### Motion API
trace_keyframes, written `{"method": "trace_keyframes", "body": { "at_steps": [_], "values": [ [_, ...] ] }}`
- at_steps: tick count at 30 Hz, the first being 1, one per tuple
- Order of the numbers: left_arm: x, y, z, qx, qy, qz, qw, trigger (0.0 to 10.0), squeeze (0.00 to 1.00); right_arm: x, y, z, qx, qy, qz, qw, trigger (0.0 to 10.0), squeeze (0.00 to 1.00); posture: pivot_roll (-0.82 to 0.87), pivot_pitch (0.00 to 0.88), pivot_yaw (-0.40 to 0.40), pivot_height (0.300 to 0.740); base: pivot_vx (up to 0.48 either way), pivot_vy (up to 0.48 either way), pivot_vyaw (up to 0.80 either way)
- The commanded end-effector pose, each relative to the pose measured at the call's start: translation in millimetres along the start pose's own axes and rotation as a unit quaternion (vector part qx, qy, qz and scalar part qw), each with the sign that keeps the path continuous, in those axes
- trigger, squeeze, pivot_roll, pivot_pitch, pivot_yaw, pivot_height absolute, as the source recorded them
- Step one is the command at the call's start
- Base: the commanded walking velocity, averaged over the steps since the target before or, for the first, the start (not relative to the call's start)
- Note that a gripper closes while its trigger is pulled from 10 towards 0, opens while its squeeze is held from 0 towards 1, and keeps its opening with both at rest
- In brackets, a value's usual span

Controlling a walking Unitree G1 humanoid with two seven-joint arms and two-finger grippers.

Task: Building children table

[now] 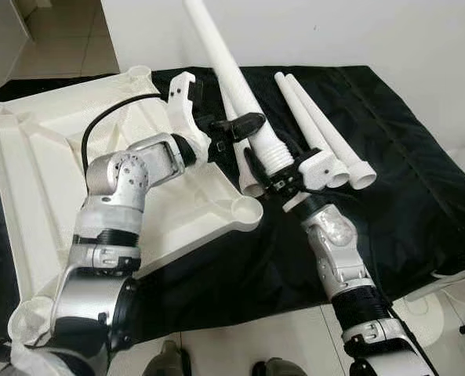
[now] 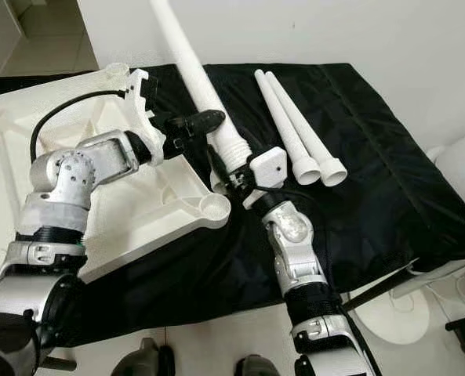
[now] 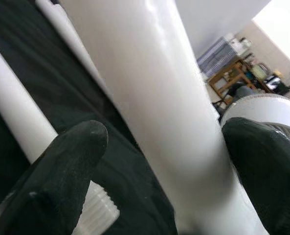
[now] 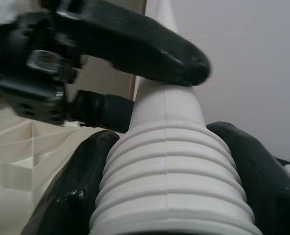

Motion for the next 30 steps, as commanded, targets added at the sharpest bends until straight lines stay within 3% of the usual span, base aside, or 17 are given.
{"method": "trace_keyframes", "body": {
  "at_steps": [1,13,15,22,23,25,26,30],
  "values": [
    [2.2,1,-5.6,-0.002,0.018,-0.005,1.000,10.0,0.00,2.7,7,-4.8,-0.013,0.017,0.016,1.000,10.0,0.00,-0.10,0.059,0.041,0.740,0.000,0.000,0.00],
    [7.9,35,-32.0,-0.028,0.071,0.021,0.997,10.0,0.00,-10.3,-3,-17.5,-0.015,0.028,0.001,0.999,10.0,0.00,-0.11,0.066,0.047,0.740,0.000,0.000,0.00],
    [6.1,55,-41.6,-0.023,0.095,0.034,0.995,10.0,0.00,-19.0,-8,-24.5,-0.011,0.033,-0.008,0.999,10.0,0.00,-0.11,0.073,0.047,0.740,0.000,0.000,0.00],
    [5.1,68,-44.0,-0.027,0.101,0.052,0.993,10.0,0.00,-21.2,-9,-26.1,-0.011,0.034,-0.011,0.999,10.0,0.00,-0.11,0.079,0.051,0.740,0.000,0.000,0.00],
    [6.1,70,-44.3,-0.034,0.104,0.059,0.992,4.8,0.00,-21.7,-9,-26.2,-0.012,0.036,-0.013,0.999,10.0,0.00,-0.11,0.081,0.053,0.740,0.000,0.000,0.00],
    [7.0,71,-44.4,-0.038,0.106,0.063,0.992,4.8,0.00,-22.0,-9,-26.2,-0.014,0.037,-0.014,0.999,10.0,0.00,-0.11,0.081,0.053,0.740,0.000,0.000,0.00],
    [8.8,69,-42.9,-0.041,0.099,0.063,0.992,0.0,0.00,-21.9,-9,-24.9,-0.014,0.036,-0.014,0.999,10.0,0.00,-0.11,0.084,0.051,0.740,0.000,0.000,0.00],
    [10.7,67,-41.8,-0.049,0.093,0.061,0.993,0.0,0.00,-21.6,-8,-23.5,-0.015,0.035,-0.014,0.999,10.0,0.00,-0.11,0.084,0.049,0.740,0.000,0.000,0.00]
  ]
}}
Point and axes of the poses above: a point about 5 cm out from each wrist's last joint towards the gripper, its own x axis pointing out of the wrist towards the gripper, its own y axis along the axis of the wrist's last joint, z = x × y, the point moved 1 cm from there along x, pointing out of the wrist towards the gripper, and after that the axes turned 14 degrees about x, right-handed, at the moved point
